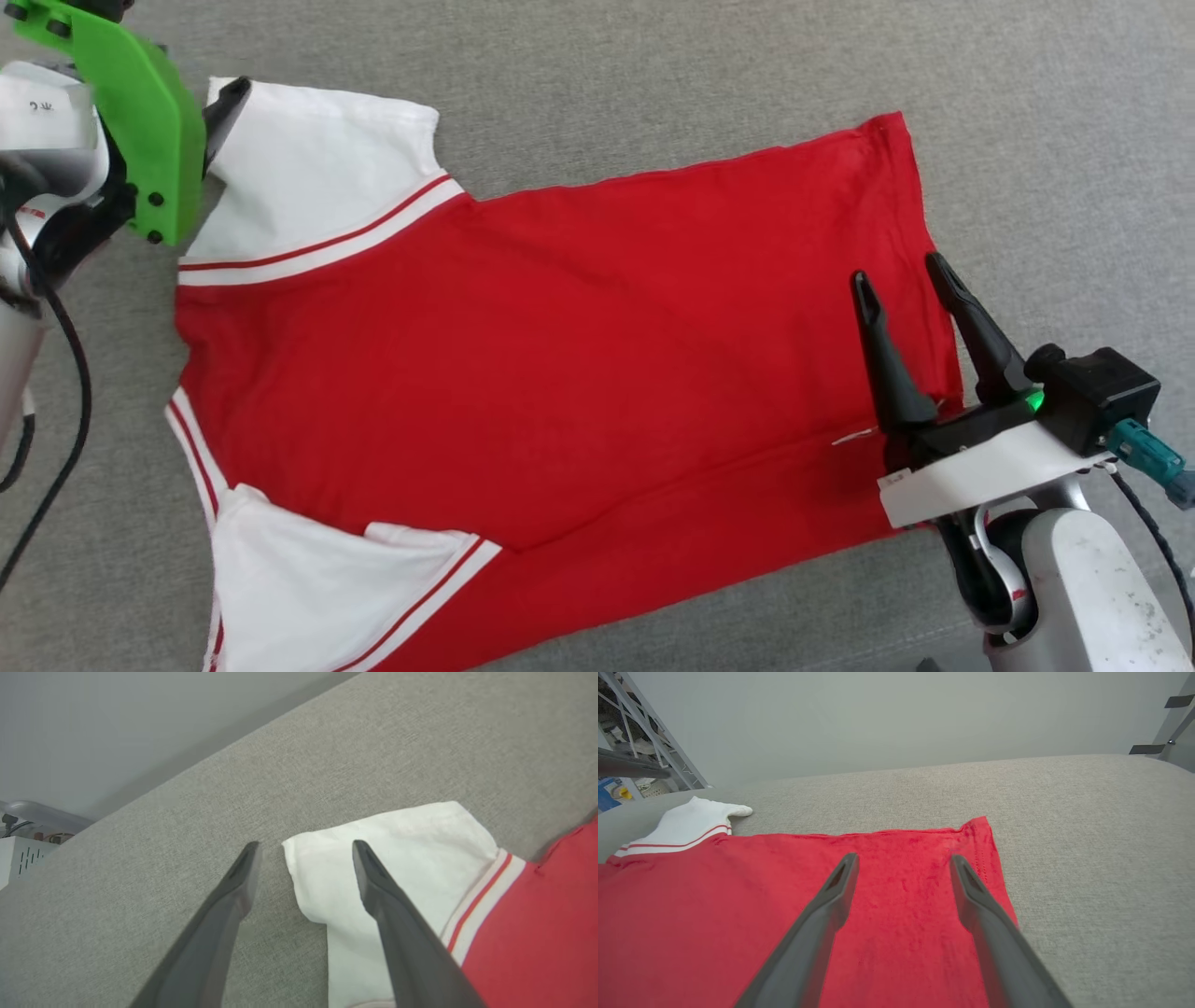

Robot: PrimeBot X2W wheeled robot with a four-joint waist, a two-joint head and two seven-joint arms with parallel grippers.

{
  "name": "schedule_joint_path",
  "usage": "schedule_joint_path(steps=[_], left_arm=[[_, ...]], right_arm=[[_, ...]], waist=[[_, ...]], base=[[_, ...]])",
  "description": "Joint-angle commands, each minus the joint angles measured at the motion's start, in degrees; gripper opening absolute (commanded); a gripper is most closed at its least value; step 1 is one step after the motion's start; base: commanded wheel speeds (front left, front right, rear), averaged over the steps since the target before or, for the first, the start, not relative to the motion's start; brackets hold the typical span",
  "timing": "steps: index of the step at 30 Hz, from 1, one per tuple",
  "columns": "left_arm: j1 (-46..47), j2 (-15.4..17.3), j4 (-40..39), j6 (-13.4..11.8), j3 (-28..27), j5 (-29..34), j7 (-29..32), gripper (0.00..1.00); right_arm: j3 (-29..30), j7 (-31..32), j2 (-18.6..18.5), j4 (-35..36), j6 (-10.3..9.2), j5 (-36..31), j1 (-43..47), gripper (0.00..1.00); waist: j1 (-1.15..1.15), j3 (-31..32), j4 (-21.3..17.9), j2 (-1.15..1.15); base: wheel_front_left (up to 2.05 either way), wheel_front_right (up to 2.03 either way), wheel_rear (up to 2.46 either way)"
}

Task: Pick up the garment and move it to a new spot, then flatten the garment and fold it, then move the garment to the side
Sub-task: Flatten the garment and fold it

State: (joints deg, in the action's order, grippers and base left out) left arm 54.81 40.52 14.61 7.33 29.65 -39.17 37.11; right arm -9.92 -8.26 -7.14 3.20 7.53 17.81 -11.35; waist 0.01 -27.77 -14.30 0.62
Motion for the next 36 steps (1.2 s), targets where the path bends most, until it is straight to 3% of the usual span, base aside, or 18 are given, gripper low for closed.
schedule_joint_path(steps=[1, 7, 16, 17, 18, 19, 30, 36], left_arm=[[1.4, 1.3, 1.7, 0.1, 0.9, -1.1, 2.1, 1.00], [3.7, 4.1, 6.1, 0.1, 3.4, -0.9, 4.7, 1.00], [4.5, 5.4, 10.9, 0.1, 7.4, 0.6, 5.4, 1.00], [4.2, 5.1, 11.4, 0.1, 7.7, -0.1, 5.6, 0.51], [3.9, 4.9, 11.7, 0.1, 8.0, -0.7, 5.7, 0.18], [3.6, 4.7, 11.8, 0.1, 8.4, -1.5, 5.8, 0.00], [1.8, 1.4, 12.9, 0.2, 7.1, -5.0, -6.7, 0.00], [0.5, -0.2, 9.7, 0.2, 7.7, -6.3, -11.9, 0.00]], right_arm=[[-0.5, -0.8, 0.5, -0.7, -0.04, 0.0, -1.2, 1.00], [-1.9, -2.0, 1.0, -3.0, -0.04, 0.5, -1.6, 1.00], [-3.6, -2.7, 0.9, -4.7, -0.04, 1.1, -2.4, 1.00], [-3.7, -2.7, 0.8, -4.8, -0.04, 1.1, -2.5, 1.00], [-3.7, -2.7, 0.7, -4.8, -0.04, 1.1, -2.6, 1.00], [-3.6, -2.7, 0.6, -4.9, -0.04, 1.1, -2.7, 1.00], [-1.6, -0.7, -1.1, -4.9, -0.04, 0.3, -1.6, 1.00], [1.7, 5.3, -4.3, -3.3, -0.04, 0.8, 0.1, 1.00]], waist=[[-0.01, -3.0, -3.4, -0.62], [-0.01, -3.7, -4.7, -0.62], [-0.01, -4.4, -5.1, -0.62], [-0.01, -4.4, -5.1, -0.62], [-0.01, -4.4, -5.1, -0.62], [-0.01, -4.3, -5.0, -0.62], [-0.01, 1.1, -2.5, -0.62], [-0.01, 5.6, 1.5, -0.62]], base=[[0.00, 0.00, 0.00], [0.00, 0.00, 0.00], [0.00, 0.00, 0.00], [0.00, 0.00, 0.00], [0.00, 0.00, 0.00], [0.00, 0.00, 0.00], [0.00, 0.00, 0.00], [0.00, 0.00, 0.00]])
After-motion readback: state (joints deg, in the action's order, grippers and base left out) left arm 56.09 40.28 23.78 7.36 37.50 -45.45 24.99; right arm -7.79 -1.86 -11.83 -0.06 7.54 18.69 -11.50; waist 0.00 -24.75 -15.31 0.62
